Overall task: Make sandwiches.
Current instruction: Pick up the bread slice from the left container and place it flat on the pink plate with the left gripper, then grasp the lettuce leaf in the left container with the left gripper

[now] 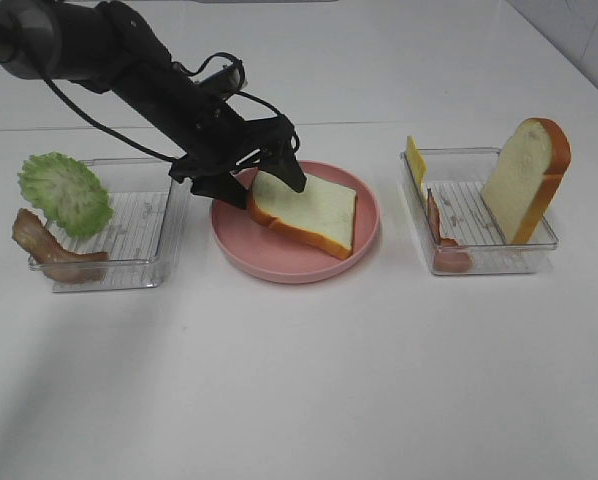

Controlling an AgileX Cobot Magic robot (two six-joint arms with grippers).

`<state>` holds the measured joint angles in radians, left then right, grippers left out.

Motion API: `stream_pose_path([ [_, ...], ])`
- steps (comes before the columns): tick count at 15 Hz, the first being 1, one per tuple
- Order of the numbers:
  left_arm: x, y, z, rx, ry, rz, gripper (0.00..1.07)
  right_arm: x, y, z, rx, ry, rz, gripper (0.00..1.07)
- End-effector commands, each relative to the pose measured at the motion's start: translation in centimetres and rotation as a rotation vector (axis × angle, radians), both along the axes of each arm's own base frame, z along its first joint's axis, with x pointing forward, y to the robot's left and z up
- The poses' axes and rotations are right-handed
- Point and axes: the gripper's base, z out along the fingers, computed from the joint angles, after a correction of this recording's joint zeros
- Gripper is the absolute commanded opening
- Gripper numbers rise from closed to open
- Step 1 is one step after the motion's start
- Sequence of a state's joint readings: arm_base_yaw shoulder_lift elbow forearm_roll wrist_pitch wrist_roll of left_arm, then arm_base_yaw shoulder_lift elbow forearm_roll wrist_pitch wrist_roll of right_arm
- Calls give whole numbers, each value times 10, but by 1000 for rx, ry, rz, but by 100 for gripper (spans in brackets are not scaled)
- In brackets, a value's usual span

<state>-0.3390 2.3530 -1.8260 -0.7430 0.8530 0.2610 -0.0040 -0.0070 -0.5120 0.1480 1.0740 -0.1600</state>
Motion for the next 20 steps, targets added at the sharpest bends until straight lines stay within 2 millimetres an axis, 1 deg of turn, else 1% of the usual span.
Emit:
stream_pose_path([
  [1,0,4,28,52,-17,26,80,-1,0,-1,-4,-16,-9,78],
  [2,0,5,32,61,-30,25,80,-1,0,-1,-4,-16,-9,78],
  [3,0,8,50,83,-71,37,80,-1,0,-1,-4,-17,-9,78],
  [5,-2,14,79,119,-97,51,80,-1,0,-1,-4,-17,-9,78],
  [8,-10,31,111,306,-65,78,79,-1,0,-1,-4,-17,-9,78],
  [9,-12,39,117,377,-38,105,79,-1,0,-1,-4,-17,-9,78],
  [10,-12,53,124,460,-6,143,79,-1,0,-1,-4,-17,-9,78],
  [12,-8,70,125,504,3,188,79,-1,0,-1,-4,-17,-9,78],
  [13,-4,80,122,508,14,210,79,-1,0,-1,-4,-17,-9,78],
  [18,8,132,122,509,41,316,79,-1,0,-1,-4,-17,-9,78],
  [20,10,146,122,521,40,325,79,-1,0,-1,-4,-17,-9,78],
])
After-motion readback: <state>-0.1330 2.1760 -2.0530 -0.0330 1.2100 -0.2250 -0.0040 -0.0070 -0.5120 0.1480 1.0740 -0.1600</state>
